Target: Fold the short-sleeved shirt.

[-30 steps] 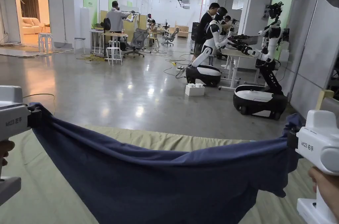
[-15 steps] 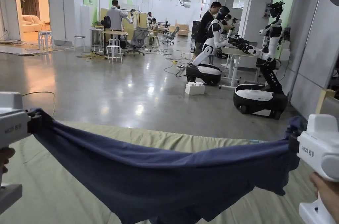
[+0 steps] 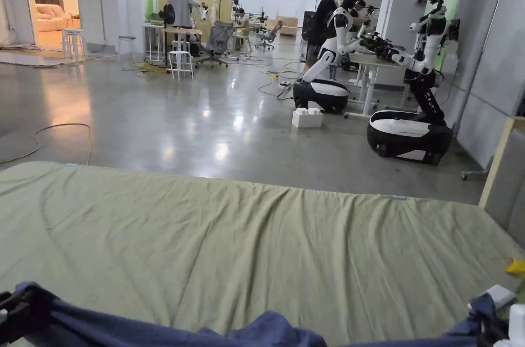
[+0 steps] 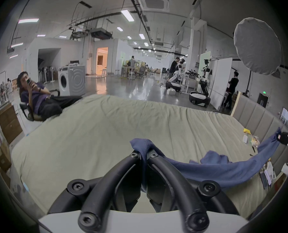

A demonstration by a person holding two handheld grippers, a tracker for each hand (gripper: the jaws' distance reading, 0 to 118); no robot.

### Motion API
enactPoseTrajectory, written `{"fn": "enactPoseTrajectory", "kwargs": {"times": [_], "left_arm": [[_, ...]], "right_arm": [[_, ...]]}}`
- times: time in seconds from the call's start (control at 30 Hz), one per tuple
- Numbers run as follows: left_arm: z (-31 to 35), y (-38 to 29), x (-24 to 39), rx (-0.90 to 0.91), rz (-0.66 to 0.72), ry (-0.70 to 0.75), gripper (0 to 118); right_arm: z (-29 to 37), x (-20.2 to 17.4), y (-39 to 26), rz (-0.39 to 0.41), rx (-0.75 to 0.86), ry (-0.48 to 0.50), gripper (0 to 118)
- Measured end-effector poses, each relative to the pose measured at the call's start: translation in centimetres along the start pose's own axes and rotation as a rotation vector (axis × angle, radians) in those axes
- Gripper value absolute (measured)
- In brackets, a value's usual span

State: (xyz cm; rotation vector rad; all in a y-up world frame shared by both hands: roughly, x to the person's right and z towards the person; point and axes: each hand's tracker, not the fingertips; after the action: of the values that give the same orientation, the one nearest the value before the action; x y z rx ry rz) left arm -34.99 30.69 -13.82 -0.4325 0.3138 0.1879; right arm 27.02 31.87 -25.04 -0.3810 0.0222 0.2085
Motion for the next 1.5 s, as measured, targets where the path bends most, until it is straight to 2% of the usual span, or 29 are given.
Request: {"fn": "enactPoseTrajectory", "kwargs": {"times": [0.23,0.27,0.3,0.4,0.47,0.53,0.57,0.67,0.73,0.77,0.8,0.87,0.9,1.1,1.27,1.37,1.43,1.47,1.5], "left_arm": [[1.5,-7.4,-2.9,-0.136,0.077,0.028,5],[1.2,-5.5,-2.2,-0.170,0.080,0.035,5],[1.3,-7.6,-2.9,-0.199,0.076,0.041,5],[1.2,-7.6,-2.9,-0.256,0.060,0.054,5],[-1.2,-16.2,-7.3,-0.274,0.061,0.065,5],[-1.8,-17.7,-8.4,-0.296,0.071,0.071,5],[0.9,-16.7,-5.8,-0.299,0.077,0.071,5],[1.5,-17.1,-5.5,-0.306,0.087,0.075,6],[3.4,-15.9,-3.2,-0.277,0.055,0.108,13],[3.6,-15.7,-2.7,-0.266,0.047,0.122,21],[3.9,-15.5,-2.1,-0.251,0.035,0.141,36],[4.1,-13.6,-1.2,-0.213,0.011,0.162,59],[4.3,-12.9,-0.3,-0.173,0.000,0.174,63],[3.3,-8.4,3.9,-0.038,-0.032,0.073,63],[2.2,-5.8,8.6,0.112,-0.112,-0.017,62],[1.3,-4.9,10.7,0.206,-0.140,-0.052,58],[1.0,-4.1,12.1,0.241,-0.174,-0.047,37],[1.0,-3.8,12.6,0.257,-0.178,-0.045,29],[0.8,-3.9,13.3,0.271,-0.175,-0.040,25]], "right_arm": [[2.2,-0.6,-8.2,0.017,-0.174,0.009,3],[2.2,-0.8,-9.4,0.001,-0.195,0.010,3],[2.1,-1.0,-10.7,-0.002,-0.224,0.020,3],[1.9,-1.8,-13.2,0.017,-0.271,0.030,3],[1.8,-2.4,-14.5,0.037,-0.296,0.033,3],[1.7,-2.6,-15.2,0.049,-0.317,0.027,3],[1.6,-2.7,-15.6,0.051,-0.323,0.024,3],[1.9,-3.0,-15.6,0.058,-0.327,0.011,5],[2.2,-3.4,-15.3,0.079,-0.308,-0.008,13],[2.3,-3.4,-14.8,0.078,-0.297,-0.009,19],[2.5,-3.5,-14.3,0.066,-0.279,-0.013,35],[2.7,-3.8,-13.2,0.037,-0.228,-0.012,58],[2.8,-4.0,-12.4,0.022,-0.195,-0.017,67],[3.4,-7.0,-7.6,-0.026,0.010,-0.011,72],[2.8,-10.1,-4.3,-0.064,0.130,0.039,71],[2.5,-11.8,-2.7,-0.086,0.190,0.060,53],[2.4,-12.9,-1.9,-0.093,0.222,0.059,37],[2.5,-13.4,-1.6,-0.093,0.244,0.051,31],[2.7,-13.7,-1.0,-0.058,0.288,0.047,29]]}}
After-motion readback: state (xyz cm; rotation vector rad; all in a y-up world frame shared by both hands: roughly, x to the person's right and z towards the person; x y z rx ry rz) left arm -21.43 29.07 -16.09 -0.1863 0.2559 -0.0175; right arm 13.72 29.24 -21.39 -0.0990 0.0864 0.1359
